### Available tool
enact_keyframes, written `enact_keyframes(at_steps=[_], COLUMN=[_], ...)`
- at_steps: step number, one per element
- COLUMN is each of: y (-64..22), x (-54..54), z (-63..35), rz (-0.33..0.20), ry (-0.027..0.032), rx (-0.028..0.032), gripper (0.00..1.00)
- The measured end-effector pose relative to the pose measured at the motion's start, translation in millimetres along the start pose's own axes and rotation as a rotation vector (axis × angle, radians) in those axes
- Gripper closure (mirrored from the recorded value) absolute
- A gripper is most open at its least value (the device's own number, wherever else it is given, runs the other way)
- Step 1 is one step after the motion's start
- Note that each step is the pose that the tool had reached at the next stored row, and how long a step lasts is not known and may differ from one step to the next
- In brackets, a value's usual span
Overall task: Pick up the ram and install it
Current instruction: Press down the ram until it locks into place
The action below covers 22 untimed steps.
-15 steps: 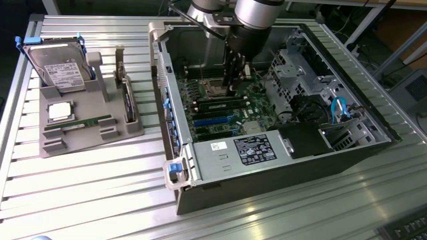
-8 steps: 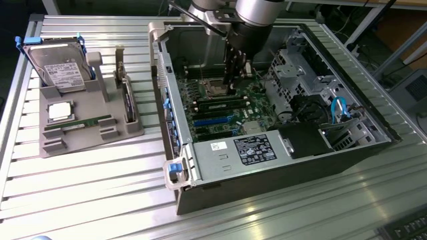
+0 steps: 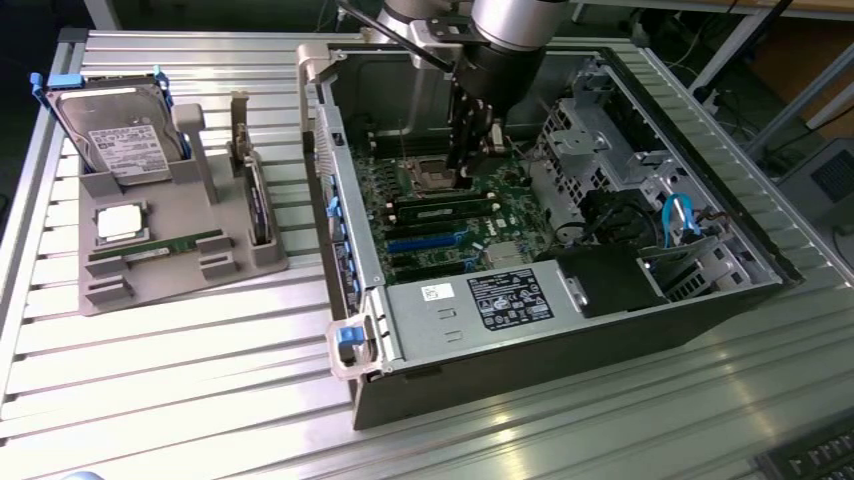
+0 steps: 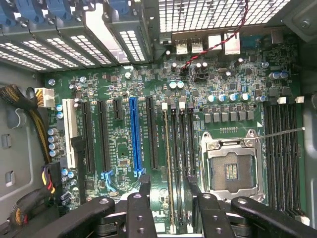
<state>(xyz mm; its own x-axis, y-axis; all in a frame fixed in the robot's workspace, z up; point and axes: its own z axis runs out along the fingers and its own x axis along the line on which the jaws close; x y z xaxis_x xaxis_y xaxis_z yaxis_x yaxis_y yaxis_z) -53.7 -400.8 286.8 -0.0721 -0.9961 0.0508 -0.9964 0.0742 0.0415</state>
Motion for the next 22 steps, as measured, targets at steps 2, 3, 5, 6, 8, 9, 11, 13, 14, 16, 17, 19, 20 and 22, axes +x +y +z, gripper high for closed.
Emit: enact_keyframes(at_steps=[2, 3, 5, 6, 8, 9, 11, 13, 14, 16, 17, 19, 20, 22], y=[0.0, 0.0, 0.0, 0.0, 0.0, 0.0, 0.0, -3.5, -6.6, -20.7, -26.3, -37.9, -41.8, -51.4], x=[0.0, 0.0, 0.0, 0.0, 0.0, 0.0, 0.0, -0.5, -0.8, -1.8, -2.2, -3.0, -3.3, -4.0], z=[0.0, 0.0, 0.0, 0.0, 0.0, 0.0, 0.0, -0.2, -0.3, -1.0, -1.3, -1.7, -1.9, -2.4], rz=[0.0, 0.0, 0.0, 0.0, 0.0, 0.0, 0.0, -0.001, -0.003, -0.011, -0.016, -0.028, -0.032, -0.041], ry=[0.0, 0.0, -0.0001, 0.0, -0.0001, -0.0001, 0.0, 0.0003, 0.0005, 0.0008, 0.0011, 0.0015, 0.0017, 0.0023], rx=[0.0, 0.0, 0.0, 0.0, 0.0, 0.0, 0.0, -0.0006, -0.0008, -0.0009, -0.001, -0.0013, -0.0016, -0.0023], gripper=[0.6, 0.6, 0.6, 0.6, 0.62, 0.68, 0.89, 0.89, 0.89, 0.89, 0.89, 0.89, 0.89, 0.89])
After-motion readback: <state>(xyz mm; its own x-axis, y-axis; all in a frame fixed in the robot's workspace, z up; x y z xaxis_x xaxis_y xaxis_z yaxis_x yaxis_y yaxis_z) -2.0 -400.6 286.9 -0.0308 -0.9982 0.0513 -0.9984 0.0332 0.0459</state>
